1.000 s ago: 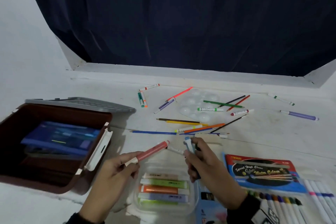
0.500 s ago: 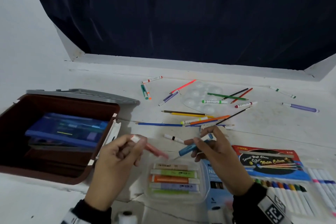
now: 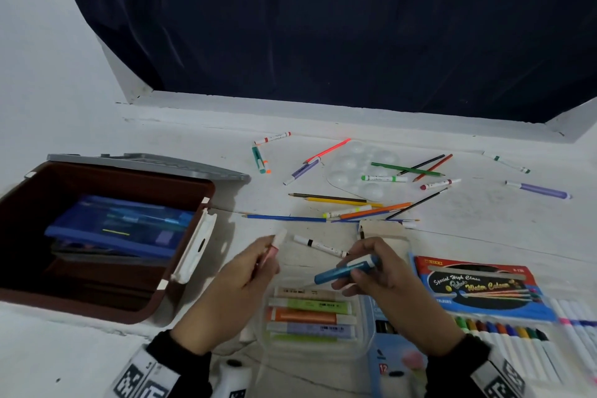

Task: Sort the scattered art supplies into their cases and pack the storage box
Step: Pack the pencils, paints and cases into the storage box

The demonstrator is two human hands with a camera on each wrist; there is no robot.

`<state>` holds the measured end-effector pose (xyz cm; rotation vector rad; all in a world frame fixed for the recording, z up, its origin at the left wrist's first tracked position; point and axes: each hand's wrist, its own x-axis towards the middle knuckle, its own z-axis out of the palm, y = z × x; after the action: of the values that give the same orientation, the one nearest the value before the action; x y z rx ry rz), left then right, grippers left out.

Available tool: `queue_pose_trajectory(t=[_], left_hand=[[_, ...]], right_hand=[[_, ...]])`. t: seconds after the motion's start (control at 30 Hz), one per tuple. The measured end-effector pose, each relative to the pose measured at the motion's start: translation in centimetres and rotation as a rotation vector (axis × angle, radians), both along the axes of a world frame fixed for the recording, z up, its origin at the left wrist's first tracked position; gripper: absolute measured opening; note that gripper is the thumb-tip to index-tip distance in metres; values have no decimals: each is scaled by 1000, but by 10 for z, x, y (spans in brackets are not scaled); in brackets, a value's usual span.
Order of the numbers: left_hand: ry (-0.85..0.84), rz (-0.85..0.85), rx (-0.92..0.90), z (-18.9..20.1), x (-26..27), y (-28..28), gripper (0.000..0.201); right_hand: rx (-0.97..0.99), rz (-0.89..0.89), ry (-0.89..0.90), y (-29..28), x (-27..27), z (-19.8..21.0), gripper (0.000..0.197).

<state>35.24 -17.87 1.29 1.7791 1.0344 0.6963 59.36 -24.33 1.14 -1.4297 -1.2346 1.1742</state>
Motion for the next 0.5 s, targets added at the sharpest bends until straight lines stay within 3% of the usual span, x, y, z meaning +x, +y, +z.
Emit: queue_pose_trajectory(t=[0.13, 0.3, 0.5], left_hand=[[191, -60, 105, 7, -9, -2, 36], [117, -28, 21, 19, -8, -8, 14], [112, -39, 24, 17, -6, -11, 26]], right_hand=[[38, -51, -59, -3, 3, -1, 18], [82, -53, -121, -3, 7, -1, 18], [167, -40, -438, -5, 10, -9, 18]])
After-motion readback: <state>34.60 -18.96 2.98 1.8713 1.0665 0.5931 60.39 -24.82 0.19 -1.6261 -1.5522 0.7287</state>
